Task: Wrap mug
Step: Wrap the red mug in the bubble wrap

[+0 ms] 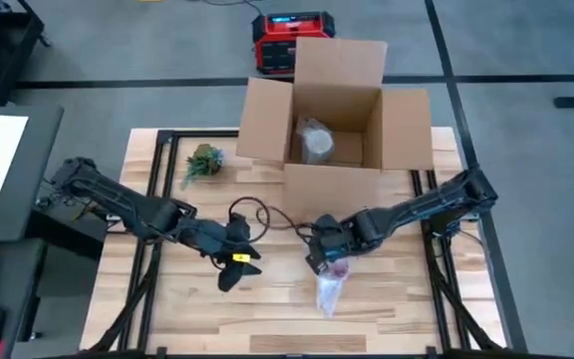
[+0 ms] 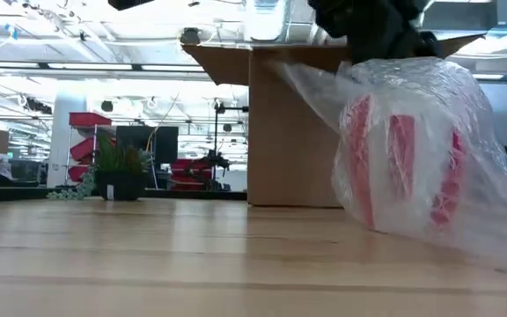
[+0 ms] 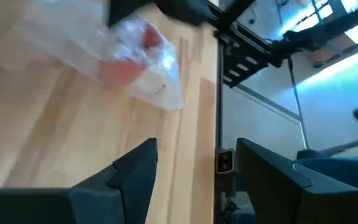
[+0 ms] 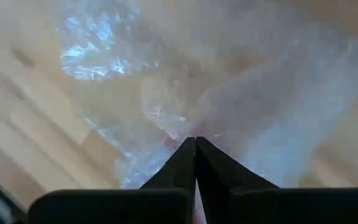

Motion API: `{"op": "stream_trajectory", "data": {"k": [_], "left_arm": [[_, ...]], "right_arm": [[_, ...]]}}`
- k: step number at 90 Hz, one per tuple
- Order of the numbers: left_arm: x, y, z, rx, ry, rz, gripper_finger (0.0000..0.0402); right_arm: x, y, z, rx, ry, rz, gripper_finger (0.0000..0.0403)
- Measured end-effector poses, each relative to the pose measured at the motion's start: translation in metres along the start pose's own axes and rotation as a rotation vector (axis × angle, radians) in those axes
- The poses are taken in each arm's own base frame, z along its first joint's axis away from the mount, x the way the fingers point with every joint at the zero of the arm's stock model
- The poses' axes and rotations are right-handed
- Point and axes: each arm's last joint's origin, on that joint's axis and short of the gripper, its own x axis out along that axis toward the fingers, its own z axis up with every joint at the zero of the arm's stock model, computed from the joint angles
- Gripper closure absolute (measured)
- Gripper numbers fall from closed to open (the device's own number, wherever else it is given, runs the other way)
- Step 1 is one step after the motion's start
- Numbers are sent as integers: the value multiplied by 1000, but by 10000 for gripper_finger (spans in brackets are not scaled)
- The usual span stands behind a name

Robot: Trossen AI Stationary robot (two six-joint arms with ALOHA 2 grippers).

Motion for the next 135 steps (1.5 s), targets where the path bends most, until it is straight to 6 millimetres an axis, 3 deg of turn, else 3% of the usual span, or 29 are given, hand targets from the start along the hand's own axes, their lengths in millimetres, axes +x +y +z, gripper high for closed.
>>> {"op": "stream_trajectory", "data": {"k": [19, 40, 50, 76, 90, 100, 109, 124, 135], "left_arm": [[3, 1, -1, 2, -3, 25, 201], [3, 1, -1, 8, -9, 37, 201], [3, 2, -1, 8, -10, 39, 201], [3, 2, -1, 8, -7, 43, 201], [3, 2, -1, 8, -7, 42, 201], [3, 2, -1, 10, -14, 49, 201], [3, 2, -1, 11, -18, 53, 201], [3, 2, -1, 11, -21, 57, 201], [3, 2, -1, 11, -26, 62, 201]], "right_arm": [[33, -12, -22, 63, 35, 38, 403], [44, -20, -29, 64, 73, 29, 403], [28, -14, -23, 67, 100, 11, 403], [-45, 15, -4, -7, 107, 46, 403], [-56, 20, -3, -16, 31, 60, 403], [-35, 23, -3, -22, 67, 13, 403], [-1, 24, -10, -47, 160, -23, 403], [55, 15, -36, -84, 272, -168, 403], [67, 14, -41, -133, 293, -203, 403]]}}
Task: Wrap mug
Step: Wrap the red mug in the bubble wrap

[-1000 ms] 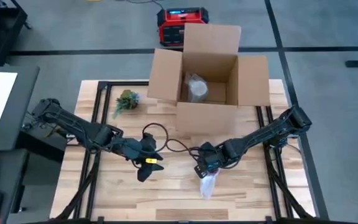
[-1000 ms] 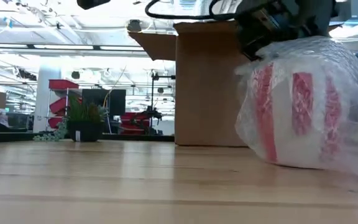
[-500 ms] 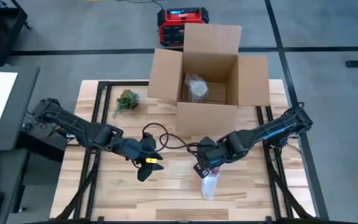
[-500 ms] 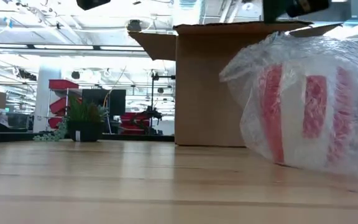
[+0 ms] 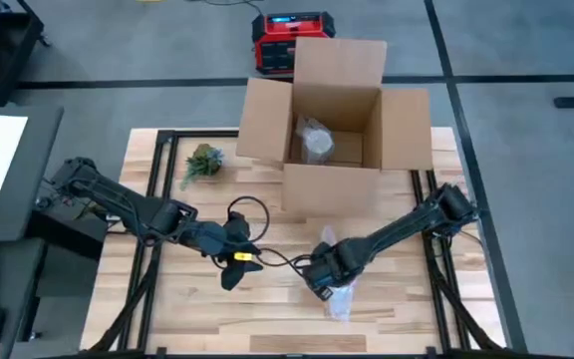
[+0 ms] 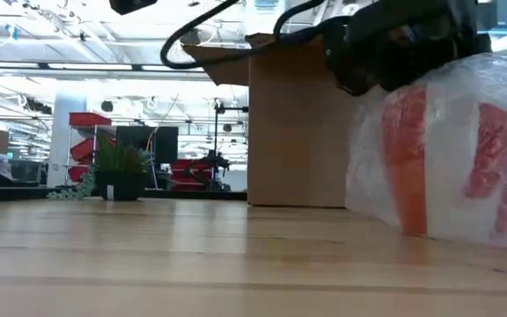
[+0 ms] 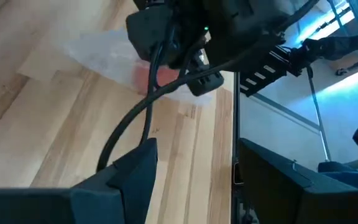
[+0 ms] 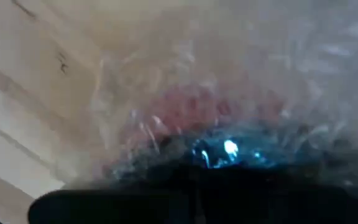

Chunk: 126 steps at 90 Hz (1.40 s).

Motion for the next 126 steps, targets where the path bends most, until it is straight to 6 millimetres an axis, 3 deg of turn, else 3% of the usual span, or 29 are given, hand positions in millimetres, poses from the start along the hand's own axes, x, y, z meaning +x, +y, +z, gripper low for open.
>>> {"op": "stream_trajectory", "data": {"k": [12, 28, 45, 56, 77, 88, 101, 118, 126], "left_arm": [[0, 0, 0, -1, -2, 0, 201], [0, 0, 0, -3, -4, -3, 201], [0, 0, 0, -3, -1, -2, 201], [0, 0, 0, -2, 0, -2, 201], [0, 0, 0, 3, -1, -3, 201], [0, 0, 0, 3, -1, -2, 201], [0, 0, 0, 3, -1, -2, 201], [0, 0, 0, 3, -1, -2, 201], [0, 0, 0, 3, -1, -3, 201]], "right_arm": [[-21, -2, 0, 1, -2, 18, 403], [-93, -16, -8, 18, -44, 165, 403], [-124, -31, -22, 136, -219, 170, 403], [-112, -26, -19, 137, -233, 121, 403], [-32, -15, -4, 100, -22, -57, 403], [-10, -10, -1, 64, 15, -72, 403], [-23, -9, 0, 51, 13, -57, 403], [-89, -20, -12, 34, -57, 42, 403], [-108, -25, -20, 54, -82, 105, 403]]}}
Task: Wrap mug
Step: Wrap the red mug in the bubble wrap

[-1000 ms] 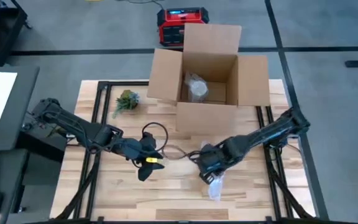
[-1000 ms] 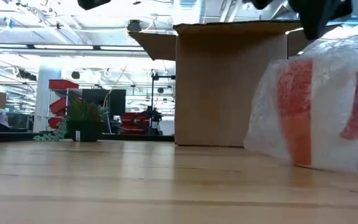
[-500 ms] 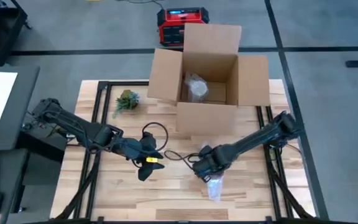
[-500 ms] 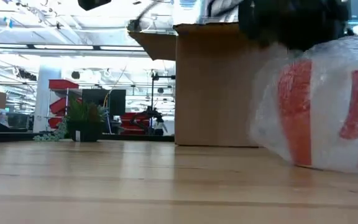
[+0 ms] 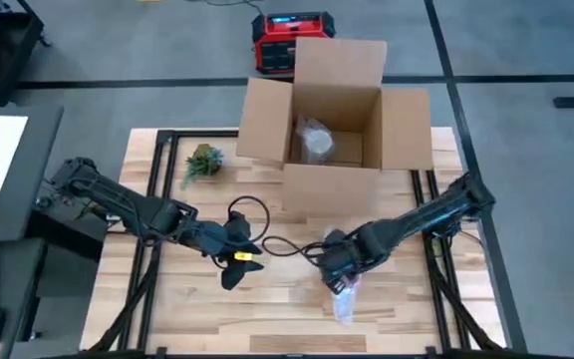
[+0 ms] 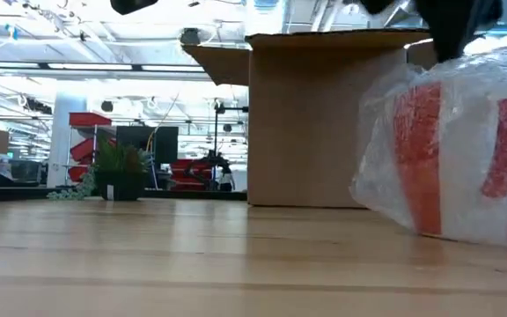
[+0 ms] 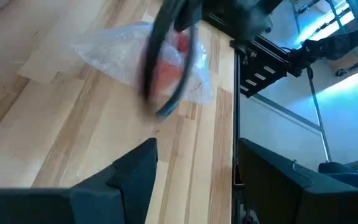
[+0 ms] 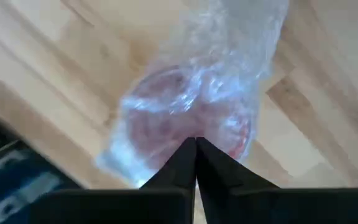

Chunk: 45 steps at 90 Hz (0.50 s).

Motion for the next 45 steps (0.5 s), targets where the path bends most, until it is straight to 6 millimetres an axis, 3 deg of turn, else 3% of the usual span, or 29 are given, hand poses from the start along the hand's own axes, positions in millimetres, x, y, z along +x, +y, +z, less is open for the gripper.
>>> {"op": "stream_trajectory", "data": {"k": [10, 17, 45], "left_arm": [[0, 0, 0, -1, 0, 0, 201], [0, 0, 0, 0, 0, 0, 201], [0, 0, 0, 5, 3, 7, 201]], "right_arm": [[-15, 3, -9, 1, -28, 96, 403], [-11, 8, -12, -19, -32, 122, 403], [92, 17, -1, -25, 106, 104, 403]]}}
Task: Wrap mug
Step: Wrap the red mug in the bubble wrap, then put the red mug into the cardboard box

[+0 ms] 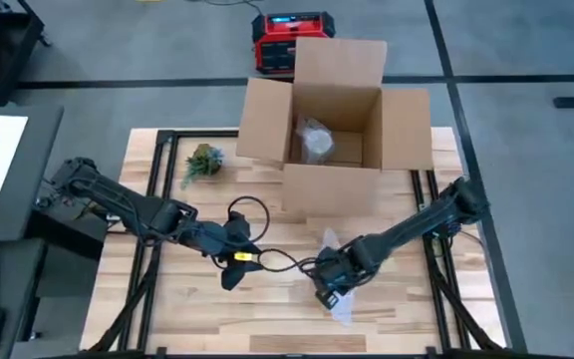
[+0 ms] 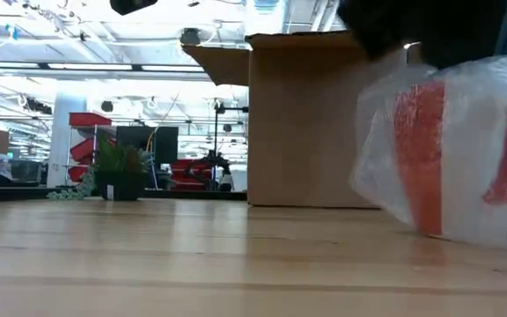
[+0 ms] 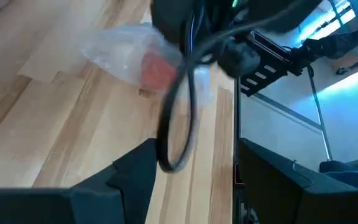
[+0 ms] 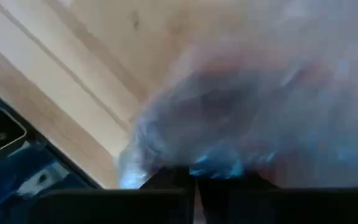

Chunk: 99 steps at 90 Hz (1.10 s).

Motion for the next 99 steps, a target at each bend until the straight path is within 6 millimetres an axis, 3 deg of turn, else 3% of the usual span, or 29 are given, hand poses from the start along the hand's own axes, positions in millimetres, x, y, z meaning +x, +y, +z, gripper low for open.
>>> {"op": "stream_trajectory", "data": {"k": [8, 16, 27, 39, 52, 64, 84, 99], "left_arm": [[0, 0, 0, 0, -5, 5, 201], [0, 0, 0, 0, -6, 8, 201], [0, 0, 0, -1, -7, 8, 201], [0, 0, 1, -2, -13, 3, 201], [0, 0, 1, -2, -13, 4, 201], [0, 0, 1, -3, -12, 4, 201], [0, 0, 1, -2, -11, 5, 201], [0, 0, 1, -2, -11, 6, 201]], "right_arm": [[14, -3, 6, 3, 7, -50, 403], [12, -5, 11, -9, 10, -73, 403], [-13, -5, 12, -35, -14, -105, 403], [-58, -4, 7, -56, -45, -58, 403], [-87, -7, -9, -92, -59, -6, 401], [-107, -7, -29, -261, -65, 55, 372], [-90, 5, -47, -603, -102, -8, 246], [-51, 13, -41, -752, -132, -179, 160]]}}
